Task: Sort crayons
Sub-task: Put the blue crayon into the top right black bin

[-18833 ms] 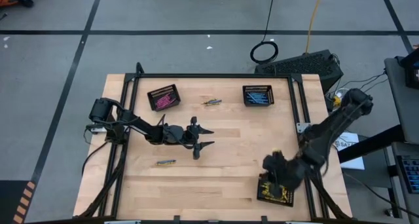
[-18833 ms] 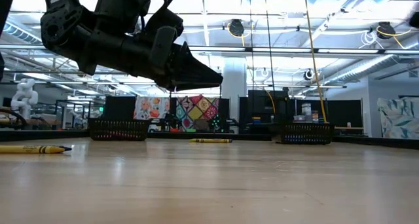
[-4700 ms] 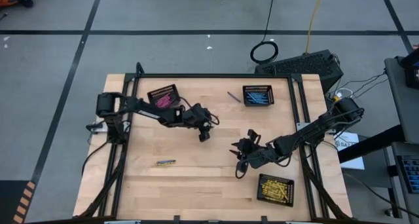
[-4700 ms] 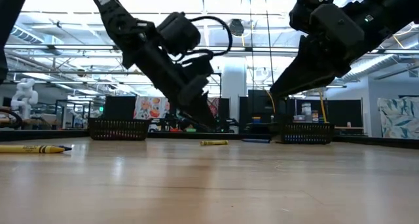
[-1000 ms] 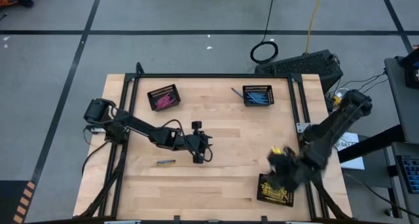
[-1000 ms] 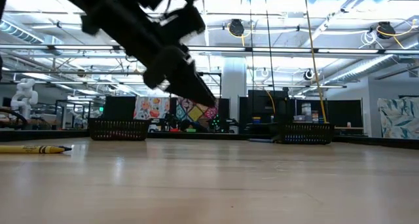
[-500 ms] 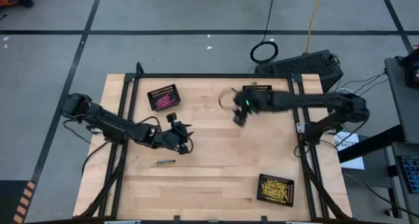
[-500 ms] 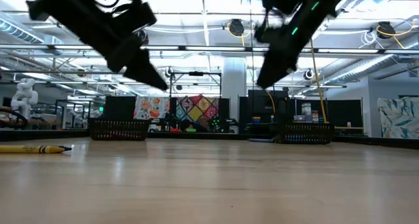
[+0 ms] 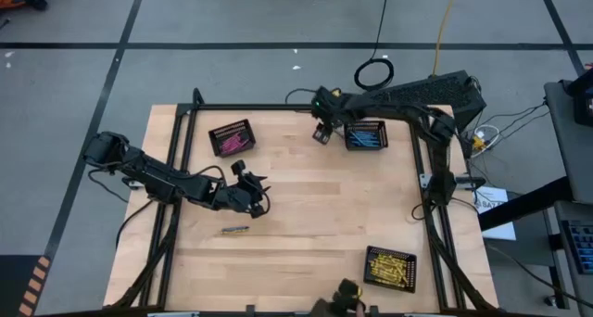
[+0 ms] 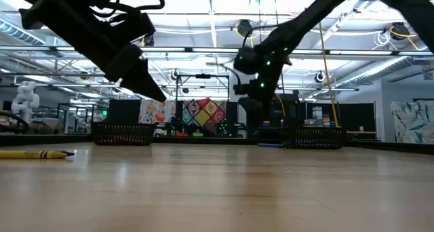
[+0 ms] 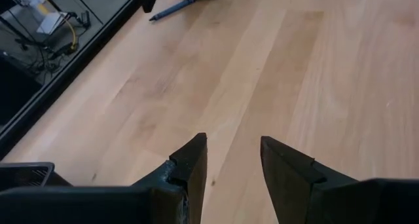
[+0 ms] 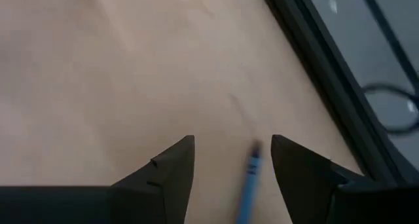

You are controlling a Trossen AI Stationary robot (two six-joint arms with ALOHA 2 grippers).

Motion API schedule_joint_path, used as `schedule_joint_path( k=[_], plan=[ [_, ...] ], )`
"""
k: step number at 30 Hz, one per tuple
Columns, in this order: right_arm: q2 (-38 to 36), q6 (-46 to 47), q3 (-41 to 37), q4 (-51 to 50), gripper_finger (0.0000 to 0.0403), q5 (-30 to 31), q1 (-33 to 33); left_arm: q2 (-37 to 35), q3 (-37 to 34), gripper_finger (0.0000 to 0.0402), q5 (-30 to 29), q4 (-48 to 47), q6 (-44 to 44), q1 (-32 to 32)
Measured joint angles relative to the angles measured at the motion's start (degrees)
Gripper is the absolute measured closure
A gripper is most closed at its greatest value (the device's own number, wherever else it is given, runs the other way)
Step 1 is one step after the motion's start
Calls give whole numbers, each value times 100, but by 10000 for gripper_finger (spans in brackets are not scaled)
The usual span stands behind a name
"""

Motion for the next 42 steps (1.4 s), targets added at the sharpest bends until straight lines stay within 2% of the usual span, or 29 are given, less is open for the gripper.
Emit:
schedule_joint_path(
  k=[6, 13, 17, 22, 26, 28, 32, 36, 39, 42],
  plan=[
    [667, -26, 843, -1140, 228, -35, -282, 0, 0, 260, 0, 62, 2, 0],
    [989, -318, 952, -1569, 264, -74, -340, 0, 0, 260, 4, 130, 2, 0],
    [993, -474, 953, -1658, 305, -453, -329, 0, 0, 260, 9, 136, 2, 0],
    [969, -550, 951, -1688, 390, -1114, -188, 0, 0, 260, 25, 136, -4, -2],
    [947, -580, 945, -1620, 394, -1534, 141, -115, 0, 260, -40, -91, -148, -126],
    [904, -677, 945, -1560, 399, -1562, 444, -259, 6, 260, -231, -274, -293, -229],
    [644, -887, 943, -1409, 401, -1591, 1089, -561, 7, 260, -643, -947, -770, -477],
    [22, -1175, 816, -1354, 401, -1548, 1592, -693, 7, 260, -810, -1479, -1262, -732],
    [-717, -1426, 351, -1238, 402, -1551, 1707, -689, 5, 260, -938, -1663, -1495, -921],
    [-1524, -1581, -375, -1222, 402, -1508, 1532, -627, 4, 260, -1057, -1676, -1646, -1058]
  ],
)
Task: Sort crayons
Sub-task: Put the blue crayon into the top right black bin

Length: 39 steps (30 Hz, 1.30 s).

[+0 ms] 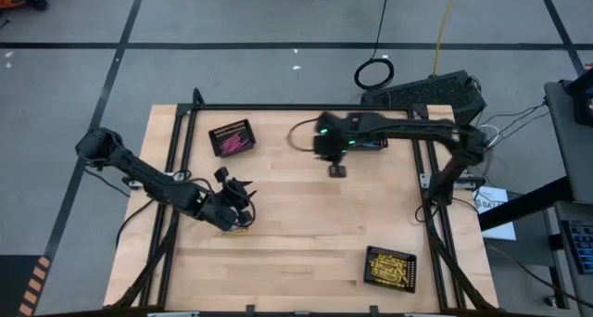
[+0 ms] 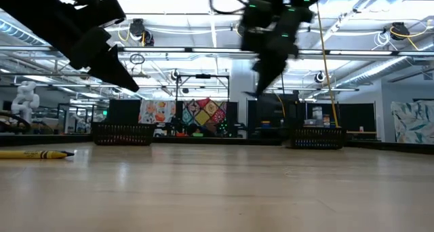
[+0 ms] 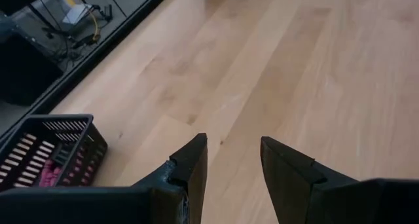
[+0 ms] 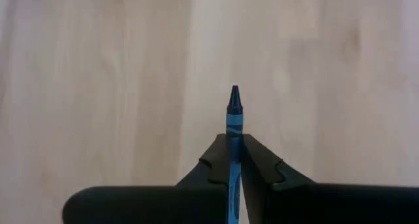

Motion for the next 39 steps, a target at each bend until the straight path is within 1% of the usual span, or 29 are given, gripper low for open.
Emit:
schedule_joint_path(
  k=[1, 3, 6, 9, 13, 17, 20, 22, 28, 31, 35, 36, 39],
  plan=[
    [-260, -86, -283, 5, 402, 43, -101, 17, 0, 260, -50, 6, -4, -42],
    [-776, -293, -878, 115, 402, 356, -331, 68, 0, 260, -181, 52, -2, -95],
    [-1392, -547, -1758, 691, 402, 896, -762, 146, 0, 260, -381, 123, 0, -107],
    [-1736, -958, -2521, 1409, 402, 1043, -1242, 205, 0, 260, -449, 190, 2, -93],
    [-1826, -1280, -3100, 2252, 400, 1045, -1754, 212, 0, 260, -488, 271, 5, -92],
    [-1826, -1246, -3209, 2464, 398, 1387, -1978, 212, 0, 260, -489, 311, 40, -92],
    [-1826, -1245, -3209, 2462, 384, 1482, -2032, 214, 0, 260, -488, 336, 15, -92],
    [-1820, -1241, -3209, 2440, 365, 1477, -2053, 214, 0, 260, -488, 364, 15, -92],
    [-1808, -1008, -3209, 2458, 289, 1492, -2063, 214, 0, 260, -488, 470, 11, -92],
    [-1853, -680, -3209, 2434, 266, 1494, -2062, 214, 0, 260, -475, 470, 8, -92],
    [-2122, -118, -3209, 2395, 259, 1458, -1862, 216, 0, 260, -402, 471, 5, -92],
    [-2216, -3, -3209, 2409, 261, 1366, -1757, 214, 0, 260, -400, 477, 5, -92],
    [-2483, 454, -3207, 2517, 272, 836, -1380, 216, 0, 260, -400, 498, 7, -92]
  ],
)
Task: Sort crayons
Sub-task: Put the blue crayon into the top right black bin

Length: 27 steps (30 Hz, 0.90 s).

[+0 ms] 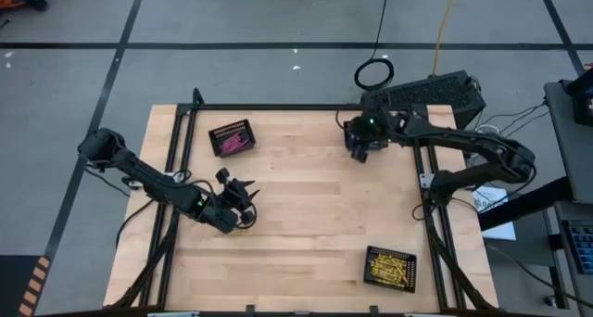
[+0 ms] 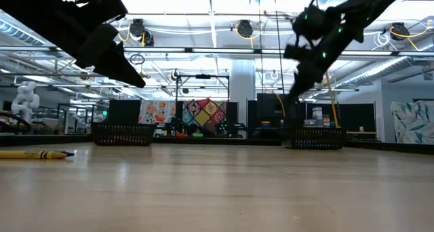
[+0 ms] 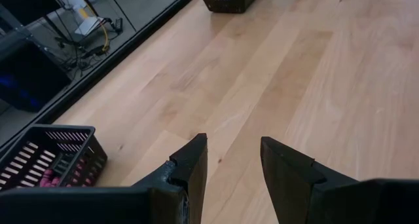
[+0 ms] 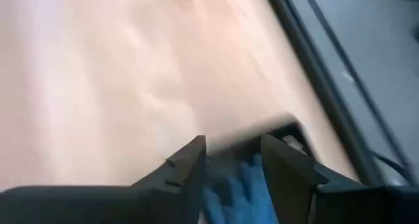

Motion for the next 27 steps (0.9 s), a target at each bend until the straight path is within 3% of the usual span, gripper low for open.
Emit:
schedule_joint_path(
  k=[5, 9, 11, 14, 18, 23, 27],
  plan=[
    [-134, 1016, -167, 952, 296, -551, 1063, 0, 0, 260, 2, 5, 8, 46],
    [25, 1522, -720, 2784, 316, -546, 2221, -1, 1, 260, 172, 3, 201, 112],
    [226, 1746, -1014, 3866, 325, -491, 2744, -36, 77, 260, 830, -161, 698, 131],
    [668, 1908, -1256, 5255, 337, 138, 3454, -155, 391, 260, 2135, -749, 1295, 122],
    [1458, 1910, -1249, 6382, 351, 1213, 4103, -285, 1041, 260, 3103, -2524, 949, 122],
    [2460, 1908, -953, 7027, 359, 1550, 4400, -299, 1350, 260, 4443, -3904, 94, 24],
    [2979, 1927, -607, 7062, 360, 1547, 4479, -297, 1144, 260, 4885, -4100, -151, -172]
  ],
)
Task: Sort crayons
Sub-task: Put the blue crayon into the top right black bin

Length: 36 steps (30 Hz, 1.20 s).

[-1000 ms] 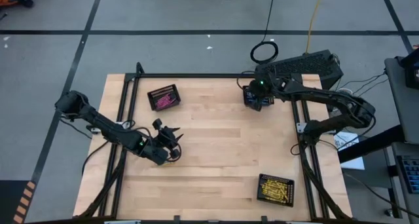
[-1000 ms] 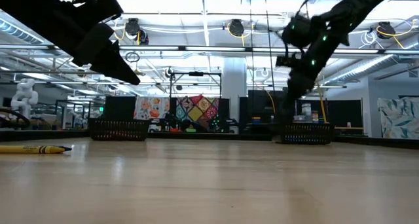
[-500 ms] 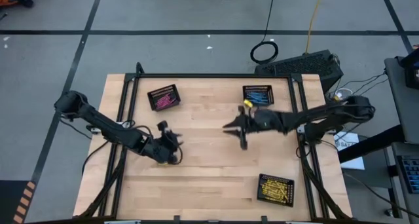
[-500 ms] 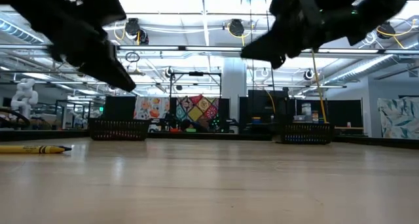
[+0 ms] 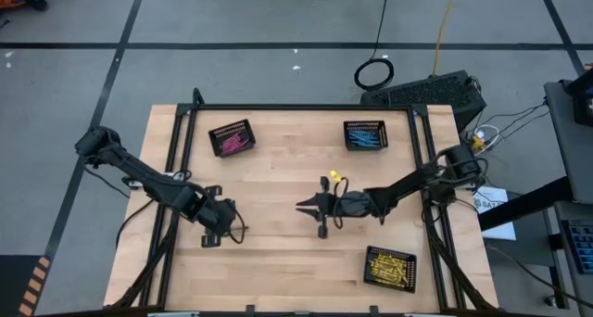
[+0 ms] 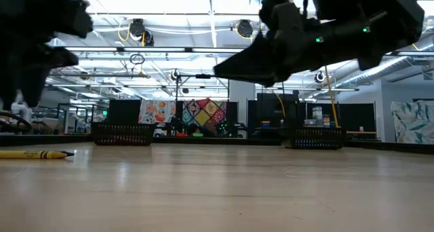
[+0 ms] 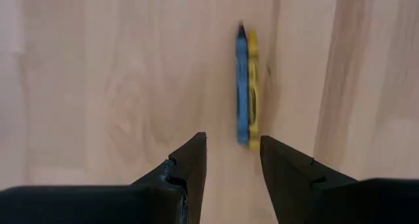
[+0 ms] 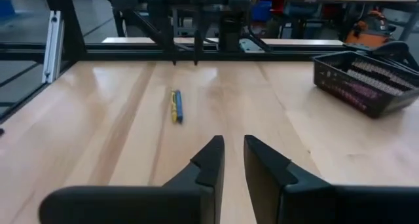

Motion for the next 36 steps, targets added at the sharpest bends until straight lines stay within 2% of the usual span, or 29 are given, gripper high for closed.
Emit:
schedule_joint_path(
  k=[5, 9, 14, 22, 36],
  plan=[
    [334, -74, 365, 2, 360, -11, -7, 2, -229, 260, -12, 571, -144, -205],
    [391, -296, 496, 7, 360, -15, -7, 25, -489, 260, -418, 1411, -105, -364],
    [391, -307, 517, 6, 360, -19, -9, 48, -788, 260, -982, 1904, 9, -436],
    [391, -304, 517, -6, 360, -20, -13, 50, -1233, 260, -1032, 2605, 49, -438],
    [391, -236, 517, -15, 360, -23, -13, 98, -1349, 260, -1099, 2682, 754, -447]
  ],
)
